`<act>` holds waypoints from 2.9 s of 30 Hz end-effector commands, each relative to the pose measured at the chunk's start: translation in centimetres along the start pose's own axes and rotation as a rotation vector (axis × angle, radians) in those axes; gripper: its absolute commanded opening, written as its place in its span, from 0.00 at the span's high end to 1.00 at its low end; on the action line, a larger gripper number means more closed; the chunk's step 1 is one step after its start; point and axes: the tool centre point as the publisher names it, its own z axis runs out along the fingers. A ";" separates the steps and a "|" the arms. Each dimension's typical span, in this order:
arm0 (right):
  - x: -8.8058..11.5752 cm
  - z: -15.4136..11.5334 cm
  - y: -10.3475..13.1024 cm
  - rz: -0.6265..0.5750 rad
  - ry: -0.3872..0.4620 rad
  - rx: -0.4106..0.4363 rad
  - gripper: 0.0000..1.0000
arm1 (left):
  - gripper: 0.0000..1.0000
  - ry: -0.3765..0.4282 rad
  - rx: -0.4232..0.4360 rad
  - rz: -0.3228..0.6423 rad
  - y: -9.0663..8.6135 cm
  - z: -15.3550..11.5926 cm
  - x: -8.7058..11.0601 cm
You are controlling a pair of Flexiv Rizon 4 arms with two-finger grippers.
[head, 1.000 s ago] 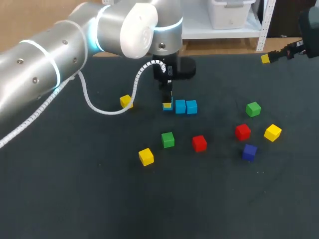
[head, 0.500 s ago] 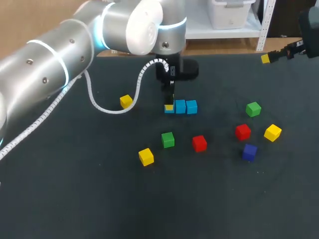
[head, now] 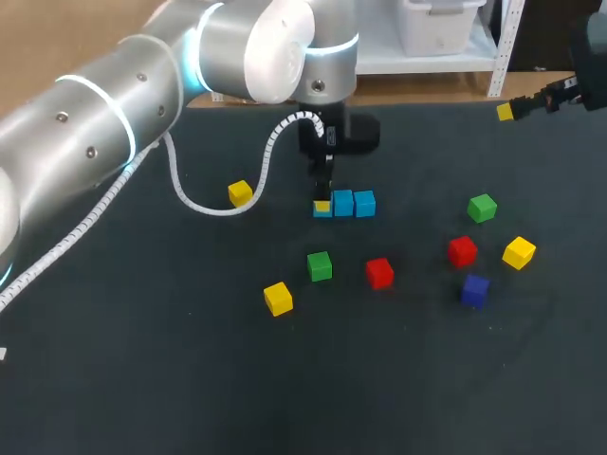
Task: Place the blue cubes, place green cubes on the blue cubes, place the yellow cubes on the green cubes, then place the red cubes on the yellow cubes, and place purple cube on the red cubes.
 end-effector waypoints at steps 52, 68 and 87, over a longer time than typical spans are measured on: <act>0.0 0.1 -0.1 -0.001 -0.003 -0.004 0.00 | 0.25 -0.005 0.014 -0.030 0.1 0.4 -0.1; 0.0 0.1 -0.1 -0.001 -0.003 -0.004 0.00 | 0.00 -0.008 -0.005 -0.088 0.1 0.1 1.4; 0.0 0.1 -0.1 -0.001 -0.003 -0.004 0.00 | 0.44 -0.018 -0.010 -0.093 0.3 0.1 1.1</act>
